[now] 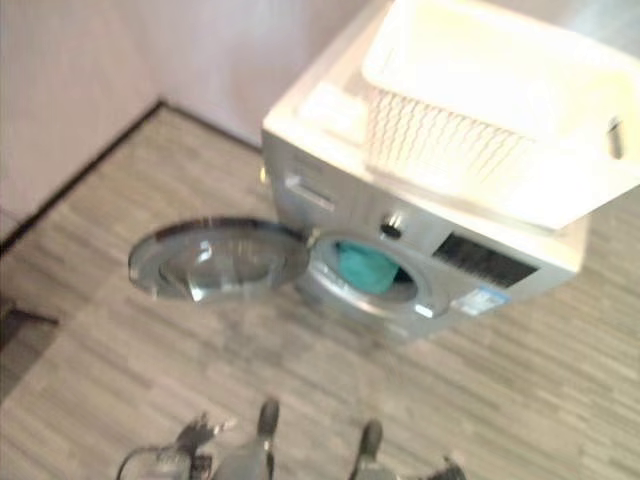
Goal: Grab the laundry basket,head to the washer,open it,put in the laundry and shut it.
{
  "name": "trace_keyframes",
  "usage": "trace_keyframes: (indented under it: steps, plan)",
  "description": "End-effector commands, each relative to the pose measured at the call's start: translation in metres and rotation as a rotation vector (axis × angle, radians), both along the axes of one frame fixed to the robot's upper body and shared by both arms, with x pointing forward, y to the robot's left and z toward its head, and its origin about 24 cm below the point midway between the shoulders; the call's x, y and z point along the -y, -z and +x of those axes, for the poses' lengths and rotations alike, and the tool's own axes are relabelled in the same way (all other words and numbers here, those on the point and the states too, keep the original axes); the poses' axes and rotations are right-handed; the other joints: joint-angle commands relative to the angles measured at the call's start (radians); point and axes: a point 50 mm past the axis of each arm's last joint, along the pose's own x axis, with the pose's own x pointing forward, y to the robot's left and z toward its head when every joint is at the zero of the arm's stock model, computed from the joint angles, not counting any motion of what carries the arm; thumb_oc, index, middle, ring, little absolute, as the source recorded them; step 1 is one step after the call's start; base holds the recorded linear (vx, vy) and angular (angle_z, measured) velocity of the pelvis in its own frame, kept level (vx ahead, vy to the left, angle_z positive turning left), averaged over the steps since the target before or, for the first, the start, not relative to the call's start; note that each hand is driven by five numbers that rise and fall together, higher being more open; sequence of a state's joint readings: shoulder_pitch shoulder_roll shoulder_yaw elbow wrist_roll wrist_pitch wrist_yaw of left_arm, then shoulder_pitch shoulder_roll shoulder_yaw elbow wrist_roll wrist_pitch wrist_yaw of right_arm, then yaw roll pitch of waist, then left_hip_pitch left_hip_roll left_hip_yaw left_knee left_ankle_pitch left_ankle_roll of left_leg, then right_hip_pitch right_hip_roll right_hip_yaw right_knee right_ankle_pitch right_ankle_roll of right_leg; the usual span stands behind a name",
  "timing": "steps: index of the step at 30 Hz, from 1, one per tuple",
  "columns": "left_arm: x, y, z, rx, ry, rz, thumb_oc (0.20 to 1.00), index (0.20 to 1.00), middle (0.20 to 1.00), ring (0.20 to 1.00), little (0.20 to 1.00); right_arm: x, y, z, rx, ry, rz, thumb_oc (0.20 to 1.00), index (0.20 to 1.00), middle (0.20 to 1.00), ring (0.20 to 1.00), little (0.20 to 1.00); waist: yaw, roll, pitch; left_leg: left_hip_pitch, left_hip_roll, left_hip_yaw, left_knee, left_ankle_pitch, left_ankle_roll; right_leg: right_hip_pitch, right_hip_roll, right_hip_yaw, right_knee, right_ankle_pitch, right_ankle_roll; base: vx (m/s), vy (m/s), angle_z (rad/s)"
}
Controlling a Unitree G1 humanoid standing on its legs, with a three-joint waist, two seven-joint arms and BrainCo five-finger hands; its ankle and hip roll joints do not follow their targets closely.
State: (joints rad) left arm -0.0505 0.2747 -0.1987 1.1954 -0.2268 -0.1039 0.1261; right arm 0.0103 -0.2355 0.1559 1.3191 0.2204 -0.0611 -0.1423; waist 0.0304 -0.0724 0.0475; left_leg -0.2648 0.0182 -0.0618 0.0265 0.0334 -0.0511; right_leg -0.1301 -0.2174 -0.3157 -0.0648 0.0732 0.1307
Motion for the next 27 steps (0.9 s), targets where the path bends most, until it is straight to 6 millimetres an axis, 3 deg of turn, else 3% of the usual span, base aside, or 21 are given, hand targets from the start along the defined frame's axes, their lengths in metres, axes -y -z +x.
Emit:
trace_keyframes:
  steps: [1, 2, 3, 4, 5, 8, 11, 12, 15, 20, 21, 22, 25, 27]
  plan:
    - [-0.044, -0.032, 0.036, 0.133, 0.010, 0.246, 1.000, 1.000, 1.000, 1.000, 1.000, 0.006, -0.008, 0.027, 0.109, -0.014, 0.007, 1.000, 1.000, 1.000, 1.000, 1.000, 0.017, 0.048, 0.075, 0.068, -0.008, 0.002, -0.100, 0.015, 0.044, 0.080, 0.076, -0.058, 0.143, -0.175, -0.031, 0.14, -0.016, 0.10]
    - [-0.061, -0.042, 0.042, 0.154, -0.018, 0.317, 1.000, 1.000, 1.000, 1.000, 1.000, 0.005, -0.006, 0.018, 0.080, -0.036, 0.013, 1.000, 1.000, 1.000, 1.000, 1.000, 0.015, 0.042, 0.062, 0.083, -0.006, 0.000, -0.106, 0.012, 0.041, 0.097, 0.080, -0.063, 0.132, -0.176, -0.030, 0.19, -0.042, 0.17]
    - [-0.115, -0.083, 0.057, 0.222, -0.086, 0.523, 1.000, 1.000, 1.000, 1.000, 1.000, -0.002, -0.003, 0.010, 0.050, -0.130, 0.040, 1.000, 1.000, 1.000, 1.000, 1.000, 0.016, 0.021, 0.028, 0.101, -0.003, -0.003, -0.114, 0.003, 0.032, 0.127, 0.087, -0.066, 0.098, -0.163, -0.023, 0.14, -0.045, 0.16]
    - [-0.138, -0.108, 0.065, 0.255, -0.076, 0.635, 1.000, 1.000, 1.000, 1.000, 1.000, -0.006, -0.004, 0.013, 0.069, -0.151, 0.054, 1.000, 1.000, 1.000, 1.000, 1.000, 0.017, 0.011, 0.019, 0.102, -0.002, -0.002, -0.114, 0.000, 0.029, 0.130, 0.088, -0.065, 0.089, -0.154, -0.018, 0.10, -0.033, 0.16]
    - [-0.139, -0.108, 0.065, 0.255, -0.076, 0.635, 1.000, 1.000, 1.000, 1.000, 1.000, -0.006, -0.004, 0.013, 0.069, -0.151, 0.055, 1.000, 1.000, 1.000, 1.000, 1.000, 0.017, 0.010, 0.019, 0.102, -0.002, -0.002, -0.114, 0.000, 0.029, 0.131, 0.088, -0.065, 0.089, -0.153, -0.018, 0.02, -0.022, 0.14]
    - [-0.184, -0.177, 0.087, 0.362, -0.113, 0.857, 1.000, 1.000, 1.000, 1.000, 1.000, -0.021, -0.005, 0.024, 0.113, -0.207, 0.108, 1.000, 1.000, 1.000, 1.000, 1.000, 0.023, -0.019, 0.011, 0.091, 0.001, 0.000, -0.114, -0.004, 0.023, 0.122, 0.092, -0.060, 0.084, -0.138, -0.008, 0.00, -0.033, 0.08]
    - [-0.209, -0.243, 0.107, 0.483, -0.174, 1.002, 1.000, 1.000, 1.000, 1.000, 1.000, -0.038, -0.007, 0.035, 0.165, -0.283, 0.167, 1.000, 1.000, 1.000, 1.000, 1.000, 0.030, -0.046, 0.024, 0.068, 0.006, 0.000, -0.114, 0.001, 0.020, 0.106, 0.095, -0.062, 0.085, -0.135, -0.005, -0.02, -0.056, -0.01]
    - [-0.216, -0.306, 0.128, 0.625, -0.231, 1.078, 1.000, 1.000, 1.000, 1.000, 1.000, -0.047, -0.013, 0.050, 0.227, -0.349, 0.193, 1.000, 1.000, 1.000, 1.000, 1.000, 0.026, -0.087, 0.054, 0.054, 0.017, -0.005, -0.114, -0.015, 0.012, 0.096, 0.104, -0.049, 0.080, -0.148, -0.001, 0.00, -0.102, -0.01]
    - [-0.203, -0.359, 0.158, 0.763, -0.205, 1.115, 1.000, 1.000, 1.000, 1.000, 1.000, -0.051, -0.022, 0.069, 0.305, -0.366, 0.191, 1.000, 1.000, 1.000, 1.000, 1.000, 0.020, -0.124, 0.107, -0.002, 0.026, 0.003, -0.107, -0.005, 0.012, 0.053, 0.103, -0.045, 0.080, -0.124, 0.008, -0.06, -0.049, 0.05]
    - [-0.167, -0.394, 0.191, 0.862, 0.073, 1.189, 1.000, 1.000, 1.000, 1.000, 1.000, -0.057, -0.037, 0.098, 0.403, -0.440, 0.177, 1.000, 1.000, 1.000, 1.000, 1.000, 0.016, -0.152, 0.159, -0.074, 0.032, 0.011, -0.060, -0.012, 0.015, 0.001, 0.099, -0.029, 0.073, -0.088, 0.022, -0.05, 0.014, -0.07]
    - [-0.157, -0.407, 0.197, 0.880, 0.144, 1.274, 1.000, 1.000, 1.000, 1.000, 1.000, -0.060, -0.044, 0.109, 0.450, -0.479, 0.182, 1.000, 1.000, 1.000, 1.000, 1.000, 0.004, -0.165, 0.171, -0.097, 0.035, 0.018, -0.043, -0.016, 0.015, -0.017, 0.098, -0.018, 0.069, -0.068, 0.029, -0.05, 0.022, -0.09]
    - [-0.156, -0.411, 0.199, 0.858, 0.168, 1.298, 1.000, 1.000, 1.000, 1.000, 1.000, -0.060, -0.050, 0.115, 0.482, -0.499, 0.183, 1.000, 1.000, 1.000, 1.000, 1.000, -0.004, -0.173, 0.177, -0.110, 0.037, 0.025, -0.034, -0.019, 0.017, -0.029, 0.099, -0.008, 0.067, -0.058, 0.032, -0.05, 0.052, -0.12]
    - [-0.148, -0.456, 0.203, 0.911, 0.160, 1.371, 1.000, 1.000, 1.000, 1.000, 1.000, -0.060, -0.070, 0.130, 0.595, -0.548, 0.207, 1.000, 1.000, 1.000, 1.000, 1.000, -0.053, -0.207, 0.182, -0.154, 0.049, 0.044, 0.009, -0.040, 0.021, -0.070, 0.103, 0.034, 0.051, -0.008, 0.051, -0.02, 0.042, -0.35]
    - [-0.141, -0.467, 0.206, 0.930, 0.184, 1.398, 1.000, 1.000, 1.000, 1.000, 1.000, -0.059, -0.074, 0.130, 0.606, -0.568, 0.206, 1.000, 1.000, 1.000, 1.000, 1.000, -0.068, -0.217, 0.178, -0.163, 0.055, 0.053, 0.018, -0.049, 0.023, -0.081, 0.105, 0.052, 0.044, 0.006, 0.056, 0.00, 0.038, -0.20]
